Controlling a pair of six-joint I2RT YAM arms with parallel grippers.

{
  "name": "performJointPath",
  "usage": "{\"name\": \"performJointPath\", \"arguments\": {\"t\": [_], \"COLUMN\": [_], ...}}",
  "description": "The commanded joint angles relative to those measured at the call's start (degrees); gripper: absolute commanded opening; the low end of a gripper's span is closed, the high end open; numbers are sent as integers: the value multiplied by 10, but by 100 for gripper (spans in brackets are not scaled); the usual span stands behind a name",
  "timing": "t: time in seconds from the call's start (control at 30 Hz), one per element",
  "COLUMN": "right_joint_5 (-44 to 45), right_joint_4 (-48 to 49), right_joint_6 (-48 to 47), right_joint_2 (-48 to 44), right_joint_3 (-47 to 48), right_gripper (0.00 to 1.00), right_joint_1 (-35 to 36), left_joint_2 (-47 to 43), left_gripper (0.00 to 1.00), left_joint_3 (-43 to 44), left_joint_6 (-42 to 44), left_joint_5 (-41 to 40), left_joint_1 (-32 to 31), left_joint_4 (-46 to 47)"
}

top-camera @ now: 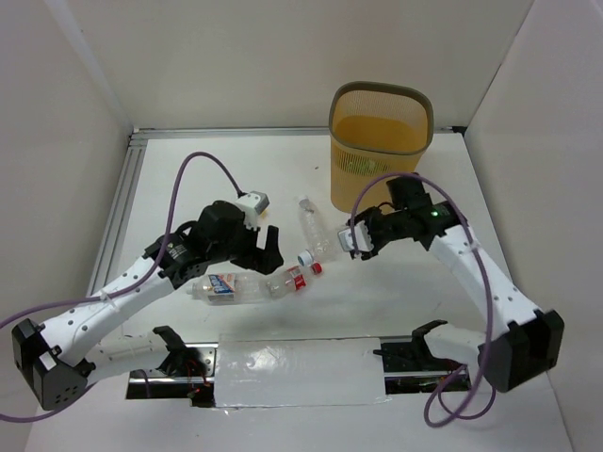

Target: Put the plastic bottles in the bin

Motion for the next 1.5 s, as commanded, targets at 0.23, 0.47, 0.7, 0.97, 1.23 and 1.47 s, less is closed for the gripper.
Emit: {"name": "performJointPath", "arguments": {"t": [0.23, 0.47, 0.7, 0.97, 1.23, 1.47], "right_joint_5": [-55, 110, 120, 71, -96, -146], "right_joint_4": [128, 302, 299, 244, 237, 198], "right_joint_6": [349, 550, 603, 706, 739, 712], "right_joint_2": [-86, 40, 134, 166, 81, 24], "right_joint_3": [193, 304, 365, 427, 372, 296], "right_gripper": [32, 34, 53, 100, 100, 100], "right_joint_1": [0, -46, -124, -196, -270, -290], "left_joint_2": [-60, -6, 46, 172, 292, 369], "left_gripper": [100, 100, 100, 100, 100, 93], "left_joint_3": [-41, -39, -39, -3, 33, 59], "left_joint_6": [62, 82, 92, 111, 111, 129], "left_joint_5": [104, 98, 50, -45, -173, -199], "left_joint_1": [-3, -26, -88, -151, -163, -163], "left_joint_4": [121, 131, 143, 132, 121, 126]}}
